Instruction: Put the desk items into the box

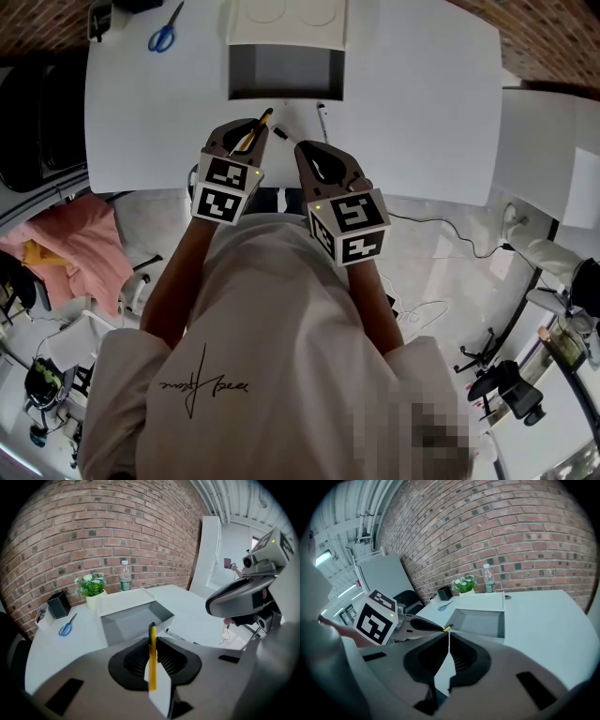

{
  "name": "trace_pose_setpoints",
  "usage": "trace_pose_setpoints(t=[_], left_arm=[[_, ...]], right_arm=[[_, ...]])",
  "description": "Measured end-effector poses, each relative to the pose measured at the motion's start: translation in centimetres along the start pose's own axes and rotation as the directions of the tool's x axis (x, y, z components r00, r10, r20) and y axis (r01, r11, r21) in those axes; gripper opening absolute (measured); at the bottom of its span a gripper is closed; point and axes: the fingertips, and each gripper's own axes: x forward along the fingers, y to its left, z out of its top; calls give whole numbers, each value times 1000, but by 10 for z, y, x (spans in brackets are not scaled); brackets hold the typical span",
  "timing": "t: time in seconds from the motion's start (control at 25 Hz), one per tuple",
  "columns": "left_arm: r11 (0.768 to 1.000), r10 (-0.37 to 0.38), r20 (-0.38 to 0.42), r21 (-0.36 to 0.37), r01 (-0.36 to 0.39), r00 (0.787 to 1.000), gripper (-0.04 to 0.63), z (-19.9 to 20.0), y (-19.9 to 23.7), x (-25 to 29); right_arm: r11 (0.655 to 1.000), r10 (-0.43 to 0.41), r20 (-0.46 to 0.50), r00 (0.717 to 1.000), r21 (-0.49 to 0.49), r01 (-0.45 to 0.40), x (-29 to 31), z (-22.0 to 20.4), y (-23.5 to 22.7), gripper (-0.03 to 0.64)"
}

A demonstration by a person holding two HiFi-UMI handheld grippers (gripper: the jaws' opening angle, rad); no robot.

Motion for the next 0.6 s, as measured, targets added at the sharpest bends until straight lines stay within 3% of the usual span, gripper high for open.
trace_pose_setpoints(t=[0.36,0.6], left_arm=[[999,42,9,29,-42,999,53,12,19,5],[998,32,18,57,-33,999,52,28,28,13]], right_arm=[[1000,-10,0,1000,9,10,-2,1,-2,26],[1000,-25,-4,1000,17,25,-1,2,-7,26]])
